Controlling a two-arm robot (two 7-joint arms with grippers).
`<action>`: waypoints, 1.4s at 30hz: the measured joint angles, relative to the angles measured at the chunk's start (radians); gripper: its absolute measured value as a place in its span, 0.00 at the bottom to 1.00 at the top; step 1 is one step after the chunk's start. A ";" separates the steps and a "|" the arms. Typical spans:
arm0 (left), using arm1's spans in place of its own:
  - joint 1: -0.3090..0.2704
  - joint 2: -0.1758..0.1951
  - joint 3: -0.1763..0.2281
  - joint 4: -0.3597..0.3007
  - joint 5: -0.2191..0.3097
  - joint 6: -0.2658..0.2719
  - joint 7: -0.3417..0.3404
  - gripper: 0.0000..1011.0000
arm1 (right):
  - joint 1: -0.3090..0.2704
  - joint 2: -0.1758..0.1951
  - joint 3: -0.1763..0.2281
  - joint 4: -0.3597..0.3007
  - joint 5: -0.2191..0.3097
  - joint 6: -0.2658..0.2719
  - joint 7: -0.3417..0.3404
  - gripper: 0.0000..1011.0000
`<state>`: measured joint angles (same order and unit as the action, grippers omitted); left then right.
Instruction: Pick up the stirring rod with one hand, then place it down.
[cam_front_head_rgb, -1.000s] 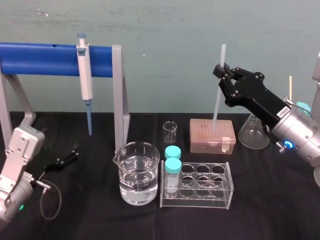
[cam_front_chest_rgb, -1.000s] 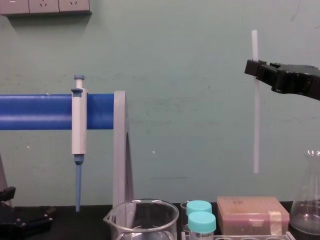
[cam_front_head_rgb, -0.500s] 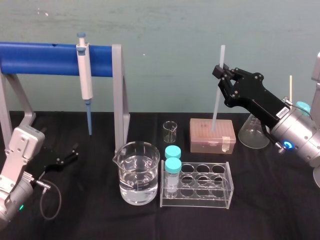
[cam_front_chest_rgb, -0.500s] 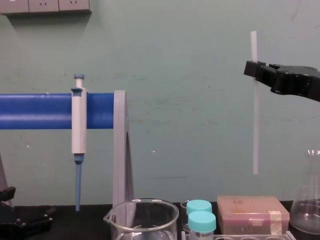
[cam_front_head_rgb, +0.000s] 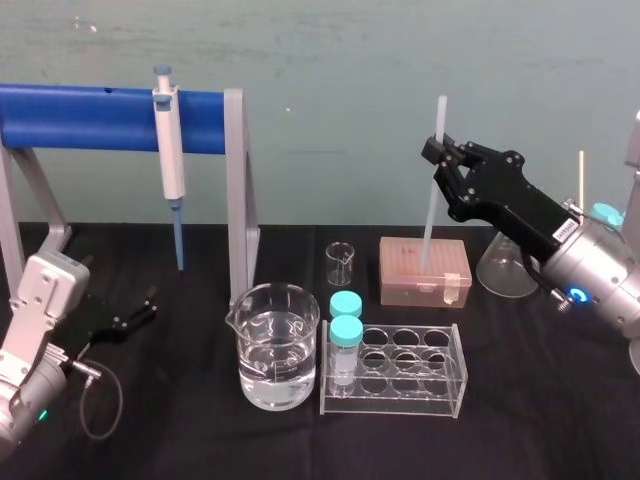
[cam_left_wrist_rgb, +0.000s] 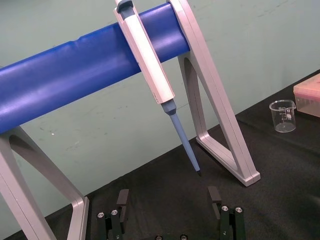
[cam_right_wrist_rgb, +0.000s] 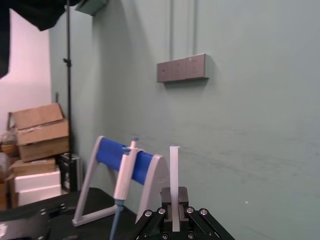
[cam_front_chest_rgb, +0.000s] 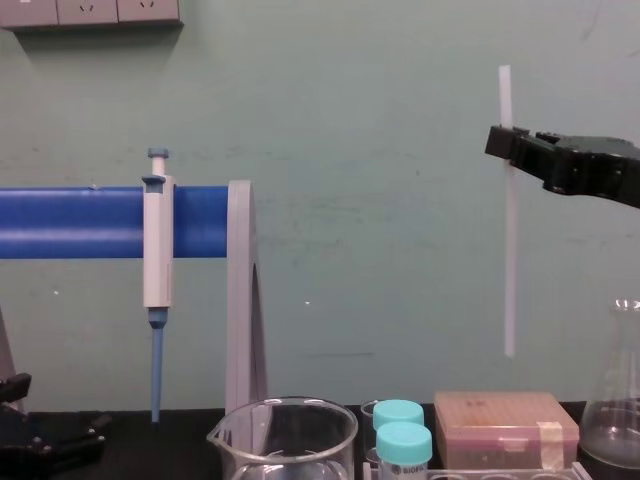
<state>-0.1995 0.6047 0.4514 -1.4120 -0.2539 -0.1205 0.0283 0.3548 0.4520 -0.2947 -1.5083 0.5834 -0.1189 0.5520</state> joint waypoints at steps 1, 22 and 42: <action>0.000 0.000 0.000 0.000 0.000 0.000 0.000 0.99 | -0.002 0.004 0.000 0.001 0.005 -0.001 0.010 0.07; 0.000 0.000 0.000 0.000 0.000 0.000 0.000 0.99 | -0.119 0.109 -0.009 0.003 0.113 -0.064 0.166 0.07; 0.000 0.000 0.000 0.000 0.000 0.000 0.000 0.99 | -0.115 0.095 -0.036 0.101 0.093 -0.149 0.211 0.07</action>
<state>-0.1996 0.6047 0.4514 -1.4120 -0.2539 -0.1205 0.0283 0.2395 0.5469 -0.3304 -1.4074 0.6764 -0.2675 0.7631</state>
